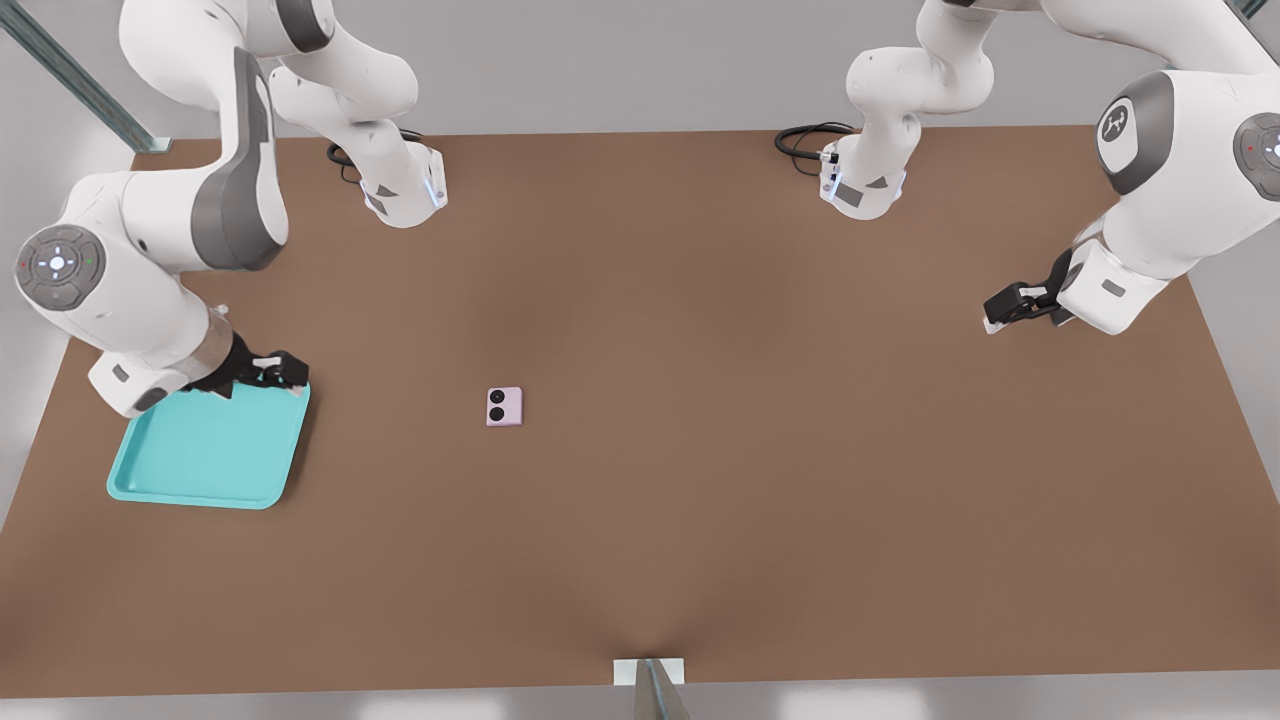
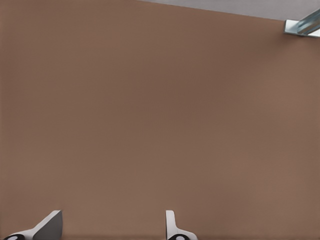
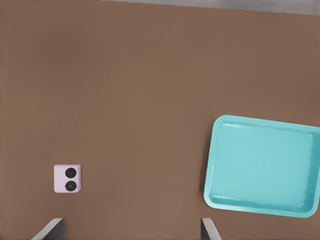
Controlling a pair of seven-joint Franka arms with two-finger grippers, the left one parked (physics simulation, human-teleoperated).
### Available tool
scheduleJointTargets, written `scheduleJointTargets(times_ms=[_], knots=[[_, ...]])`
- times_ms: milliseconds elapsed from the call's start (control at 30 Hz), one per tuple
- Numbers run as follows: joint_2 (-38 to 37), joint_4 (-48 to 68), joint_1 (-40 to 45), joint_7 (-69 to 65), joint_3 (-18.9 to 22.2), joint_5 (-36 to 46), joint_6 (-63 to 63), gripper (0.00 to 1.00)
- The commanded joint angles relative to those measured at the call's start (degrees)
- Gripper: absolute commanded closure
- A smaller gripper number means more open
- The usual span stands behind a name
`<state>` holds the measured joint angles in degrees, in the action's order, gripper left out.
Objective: Keep left arm still and place phone on the tray with right arm
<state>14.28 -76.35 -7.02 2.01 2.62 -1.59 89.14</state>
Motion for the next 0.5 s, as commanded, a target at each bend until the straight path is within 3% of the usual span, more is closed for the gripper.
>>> scheduleJointTargets(times_ms=[0,100,333,467], knots=[[-0.04,-0.11,0.43,2.30,0.01,1.58,2.62,0.00],[1.18,0.06,-0.45,3.17,-0.25,2.29,3.06,0.00],[10.24,-0.90,-16.00,29.45,-0.60,1.85,12.63,0.00],[9.98,-12.32,-17.86,34.20,-2.01,2.11,23.18,0.00]])
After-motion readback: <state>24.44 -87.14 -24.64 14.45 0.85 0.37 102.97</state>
